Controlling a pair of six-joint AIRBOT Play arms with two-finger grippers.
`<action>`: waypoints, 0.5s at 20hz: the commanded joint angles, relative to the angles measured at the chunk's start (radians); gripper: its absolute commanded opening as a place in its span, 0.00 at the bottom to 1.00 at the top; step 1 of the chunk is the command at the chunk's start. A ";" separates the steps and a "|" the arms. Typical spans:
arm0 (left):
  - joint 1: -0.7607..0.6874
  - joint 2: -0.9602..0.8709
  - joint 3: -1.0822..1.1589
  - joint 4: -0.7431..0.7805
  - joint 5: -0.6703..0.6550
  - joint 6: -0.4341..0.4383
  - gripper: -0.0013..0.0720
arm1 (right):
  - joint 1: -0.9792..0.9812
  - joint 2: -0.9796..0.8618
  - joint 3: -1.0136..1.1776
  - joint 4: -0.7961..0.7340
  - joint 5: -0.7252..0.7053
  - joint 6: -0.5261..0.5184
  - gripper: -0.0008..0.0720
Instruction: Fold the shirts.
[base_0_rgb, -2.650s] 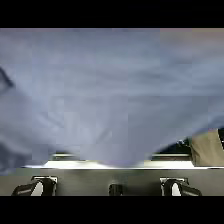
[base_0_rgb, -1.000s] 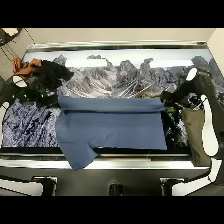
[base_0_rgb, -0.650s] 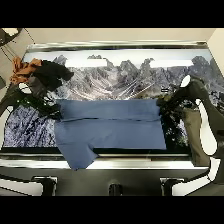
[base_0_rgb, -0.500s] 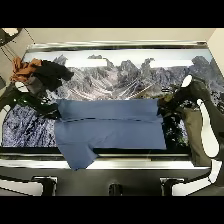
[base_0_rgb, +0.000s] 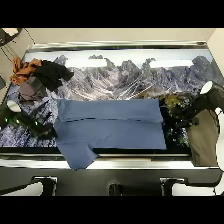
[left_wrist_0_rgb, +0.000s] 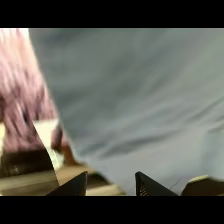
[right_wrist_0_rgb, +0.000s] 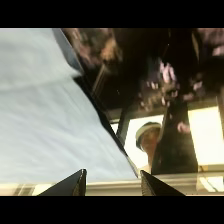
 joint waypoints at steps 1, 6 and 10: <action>0.005 0.119 -0.264 -0.010 0.107 0.027 0.56 | -0.012 0.050 -0.121 -0.002 -0.031 -0.028 0.62; -0.001 0.150 -0.391 -0.149 0.185 0.035 0.56 | -0.012 0.060 -0.167 -0.001 -0.034 -0.039 0.62; -0.033 0.150 -0.428 -0.150 0.251 0.023 0.50 | -0.012 0.130 -0.304 0.004 -0.090 -0.045 0.62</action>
